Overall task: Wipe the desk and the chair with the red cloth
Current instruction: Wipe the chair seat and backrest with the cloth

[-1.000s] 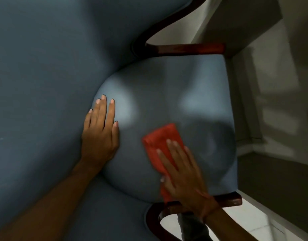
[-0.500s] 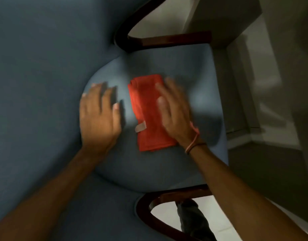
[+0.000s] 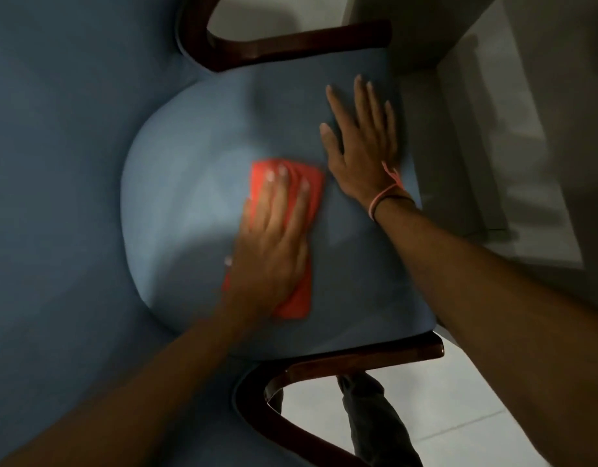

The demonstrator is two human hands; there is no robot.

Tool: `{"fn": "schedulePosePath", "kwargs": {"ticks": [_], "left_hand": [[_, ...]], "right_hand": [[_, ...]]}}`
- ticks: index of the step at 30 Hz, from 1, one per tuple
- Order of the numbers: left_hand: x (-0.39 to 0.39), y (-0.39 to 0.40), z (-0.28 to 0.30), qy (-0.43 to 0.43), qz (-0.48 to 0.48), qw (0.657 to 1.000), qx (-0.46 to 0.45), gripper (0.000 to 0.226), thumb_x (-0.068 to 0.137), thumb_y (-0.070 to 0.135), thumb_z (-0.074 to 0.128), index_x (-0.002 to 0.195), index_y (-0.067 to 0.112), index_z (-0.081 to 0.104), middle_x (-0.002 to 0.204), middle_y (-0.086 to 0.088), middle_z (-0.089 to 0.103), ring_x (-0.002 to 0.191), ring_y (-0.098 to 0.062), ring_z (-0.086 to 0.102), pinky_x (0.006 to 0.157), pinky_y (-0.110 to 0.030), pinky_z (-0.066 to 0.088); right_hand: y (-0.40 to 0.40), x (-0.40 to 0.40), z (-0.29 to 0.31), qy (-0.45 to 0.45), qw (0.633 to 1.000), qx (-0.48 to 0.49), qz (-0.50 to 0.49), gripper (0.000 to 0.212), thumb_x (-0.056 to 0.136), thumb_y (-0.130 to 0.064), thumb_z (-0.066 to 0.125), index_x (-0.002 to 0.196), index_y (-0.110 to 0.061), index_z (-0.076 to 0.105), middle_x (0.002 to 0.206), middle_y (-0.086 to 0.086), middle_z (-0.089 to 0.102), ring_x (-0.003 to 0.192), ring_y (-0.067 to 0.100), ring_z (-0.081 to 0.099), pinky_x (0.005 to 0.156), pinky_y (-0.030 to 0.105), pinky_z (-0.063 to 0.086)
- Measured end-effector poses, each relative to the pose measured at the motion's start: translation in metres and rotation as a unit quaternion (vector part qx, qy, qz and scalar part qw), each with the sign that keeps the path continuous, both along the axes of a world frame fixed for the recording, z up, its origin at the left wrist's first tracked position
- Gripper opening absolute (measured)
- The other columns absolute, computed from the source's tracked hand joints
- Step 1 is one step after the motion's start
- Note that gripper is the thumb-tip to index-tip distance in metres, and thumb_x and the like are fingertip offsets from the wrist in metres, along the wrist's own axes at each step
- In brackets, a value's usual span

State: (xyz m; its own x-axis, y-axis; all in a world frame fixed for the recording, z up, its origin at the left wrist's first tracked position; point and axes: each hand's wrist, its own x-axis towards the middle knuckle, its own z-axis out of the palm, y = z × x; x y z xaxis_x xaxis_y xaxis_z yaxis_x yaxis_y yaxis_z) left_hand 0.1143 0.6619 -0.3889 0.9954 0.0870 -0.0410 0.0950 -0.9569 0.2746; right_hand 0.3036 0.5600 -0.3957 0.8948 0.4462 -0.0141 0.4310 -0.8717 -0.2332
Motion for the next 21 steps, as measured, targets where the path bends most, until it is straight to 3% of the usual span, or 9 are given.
{"fn": "schedulePosePath", "kwargs": {"ticks": [3,6,7,9,13,16,18,21], "left_hand": [[-0.045,-0.005,0.003,-0.001,-0.219,0.976,0.001,0.067,0.098,0.03,0.042,0.16,0.018,0.02,0.168,-0.017,0.018,0.157,-0.036,0.011,0.126,-0.056,0.014],[-0.065,0.02,0.0,-0.022,-0.457,0.889,-0.001,0.051,0.107,0.027,0.034,0.157,0.021,0.031,0.166,-0.013,0.027,0.156,-0.031,0.018,0.127,-0.052,0.017],[-0.067,0.039,0.001,-0.013,-0.492,0.87,0.006,0.049,0.108,0.025,0.032,0.157,0.022,0.03,0.167,-0.011,0.026,0.157,-0.028,0.017,0.128,-0.049,0.015],[-0.064,0.085,0.005,0.012,-0.497,0.867,0.018,0.052,0.105,0.024,0.033,0.157,0.022,0.03,0.167,-0.011,0.023,0.157,-0.027,0.017,0.128,-0.048,0.015],[-0.024,0.167,0.019,0.028,-0.337,0.941,0.027,0.056,0.089,0.013,0.044,0.145,0.018,0.051,0.156,-0.018,0.041,0.147,-0.039,0.03,0.12,-0.059,0.031],[0.011,0.189,0.02,0.048,-0.12,0.992,-0.009,0.069,0.083,0.004,0.044,0.152,0.012,0.04,0.163,-0.024,0.028,0.153,-0.042,0.018,0.124,-0.063,0.021],[0.02,0.187,0.017,0.023,0.032,0.997,-0.069,0.07,0.087,0.001,0.046,0.155,0.01,0.032,0.167,-0.021,0.018,0.157,-0.037,0.012,0.126,-0.058,0.014],[0.008,0.169,0.014,-0.029,0.166,0.978,-0.119,0.068,0.089,-0.004,0.046,0.155,0.008,0.033,0.167,-0.02,0.02,0.157,-0.034,0.013,0.129,-0.052,0.011]], "right_hand": [[0.0,-0.001,-0.002,-0.011,1.0,-0.001,0.001,0.063,0.098,-0.057,0.028,0.158,-0.035,0.024,0.17,0.009,0.015,0.158,0.026,0.013,0.128,0.049,0.012],[-0.003,-0.001,-0.007,-0.015,1.0,0.006,0.006,0.068,0.097,-0.061,0.03,0.158,-0.034,0.022,0.17,0.011,0.014,0.158,0.028,0.013,0.128,0.051,0.011],[-0.003,0.0,-0.009,-0.018,1.0,0.009,0.009,0.068,0.097,-0.062,0.031,0.158,-0.033,0.022,0.17,0.012,0.014,0.157,0.029,0.013,0.128,0.052,0.012],[-0.004,0.0,-0.012,-0.03,0.999,0.021,0.014,0.068,0.097,-0.061,0.033,0.158,-0.032,0.023,0.169,0.014,0.016,0.157,0.031,0.016,0.127,0.053,0.013],[-0.005,-0.001,-0.013,-0.039,0.999,0.028,0.01,0.067,0.097,-0.059,0.035,0.157,-0.032,0.024,0.169,0.014,0.017,0.157,0.03,0.017,0.127,0.052,0.014],[-0.004,0.0,-0.012,-0.035,0.999,0.03,0.011,0.066,0.098,-0.058,0.035,0.157,-0.031,0.024,0.169,0.014,0.015,0.157,0.03,0.015,0.128,0.052,0.012],[-0.005,0.001,-0.013,-0.031,0.999,0.023,0.007,0.066,0.098,-0.059,0.033,0.157,-0.033,0.022,0.169,0.013,0.015,0.157,0.029,0.014,0.128,0.052,0.012],[-0.004,0.0,-0.011,-0.04,0.999,-0.002,0.008,0.065,0.099,-0.06,0.029,0.157,-0.034,0.019,0.169,0.013,0.016,0.157,0.028,0.015,0.128,0.051,0.013]]}}
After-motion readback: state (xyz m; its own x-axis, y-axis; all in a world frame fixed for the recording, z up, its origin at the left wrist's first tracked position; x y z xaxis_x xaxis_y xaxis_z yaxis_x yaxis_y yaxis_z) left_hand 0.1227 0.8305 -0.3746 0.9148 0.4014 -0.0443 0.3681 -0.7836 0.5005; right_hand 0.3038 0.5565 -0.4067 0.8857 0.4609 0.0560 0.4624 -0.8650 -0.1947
